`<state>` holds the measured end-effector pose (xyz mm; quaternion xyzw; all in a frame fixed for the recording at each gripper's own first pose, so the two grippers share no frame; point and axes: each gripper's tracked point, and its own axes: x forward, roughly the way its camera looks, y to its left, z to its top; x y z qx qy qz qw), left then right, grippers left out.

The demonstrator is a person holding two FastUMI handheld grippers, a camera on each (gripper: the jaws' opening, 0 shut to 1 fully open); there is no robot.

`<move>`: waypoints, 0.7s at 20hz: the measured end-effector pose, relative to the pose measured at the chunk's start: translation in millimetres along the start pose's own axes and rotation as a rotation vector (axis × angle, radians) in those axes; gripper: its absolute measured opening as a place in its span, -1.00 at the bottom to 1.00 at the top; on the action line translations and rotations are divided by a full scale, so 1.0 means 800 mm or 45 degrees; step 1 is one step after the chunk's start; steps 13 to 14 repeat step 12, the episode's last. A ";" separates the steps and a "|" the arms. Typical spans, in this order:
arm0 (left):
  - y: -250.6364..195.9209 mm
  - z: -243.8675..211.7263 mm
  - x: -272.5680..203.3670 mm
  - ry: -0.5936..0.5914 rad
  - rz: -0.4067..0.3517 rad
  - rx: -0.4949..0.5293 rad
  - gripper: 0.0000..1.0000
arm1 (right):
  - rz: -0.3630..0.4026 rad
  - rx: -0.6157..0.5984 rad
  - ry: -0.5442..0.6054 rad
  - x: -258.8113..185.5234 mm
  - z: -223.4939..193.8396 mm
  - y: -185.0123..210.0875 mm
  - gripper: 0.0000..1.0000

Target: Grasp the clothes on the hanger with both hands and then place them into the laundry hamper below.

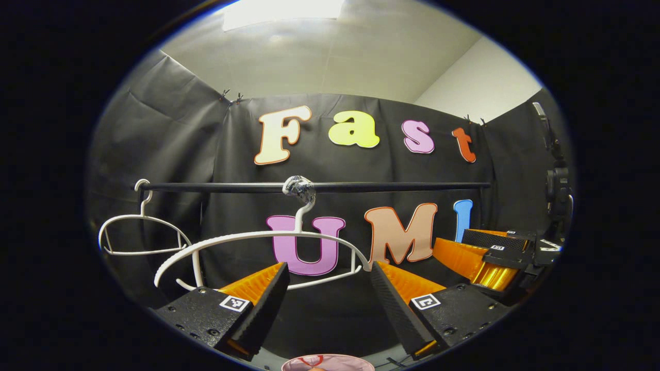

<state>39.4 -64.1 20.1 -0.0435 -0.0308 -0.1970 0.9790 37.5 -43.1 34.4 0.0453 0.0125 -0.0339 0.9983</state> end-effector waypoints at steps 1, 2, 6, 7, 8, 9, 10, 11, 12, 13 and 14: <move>0.000 0.000 0.000 -0.001 0.003 -0.001 0.94 | 0.001 0.001 0.000 0.000 0.000 0.000 0.94; 0.001 0.001 -0.001 -0.003 0.004 -0.001 0.94 | 0.000 0.001 -0.001 -0.001 -0.002 0.000 0.94; 0.003 0.002 0.000 -0.006 0.007 0.000 0.94 | -0.007 -0.004 0.003 -0.003 -0.004 -0.002 0.84; 0.002 0.001 -0.001 -0.005 0.005 0.000 0.94 | -0.008 -0.007 0.004 -0.003 -0.005 -0.002 0.84; 0.002 0.001 -0.001 -0.005 0.003 0.001 0.94 | -0.010 -0.011 0.006 -0.004 -0.007 -0.002 0.94; 0.002 0.001 0.001 -0.004 0.001 0.002 0.94 | -0.011 -0.015 0.008 -0.004 -0.008 -0.002 0.94; 0.001 0.000 0.001 -0.002 -0.002 0.002 0.94 | -0.013 -0.017 0.010 -0.005 -0.009 -0.002 0.94; 0.000 0.000 0.000 -0.002 -0.005 0.002 0.94 | -0.015 -0.018 0.010 -0.005 -0.009 -0.001 0.94; -0.001 0.001 0.000 -0.001 -0.009 0.001 0.96 | -0.018 -0.019 0.010 -0.006 -0.009 -0.002 0.94; -0.001 0.001 0.000 -0.001 -0.009 0.001 0.96 | -0.018 -0.019 0.010 -0.006 -0.009 -0.002 0.94; -0.001 0.001 0.000 -0.001 -0.009 0.001 0.96 | -0.018 -0.019 0.010 -0.006 -0.009 -0.002 0.94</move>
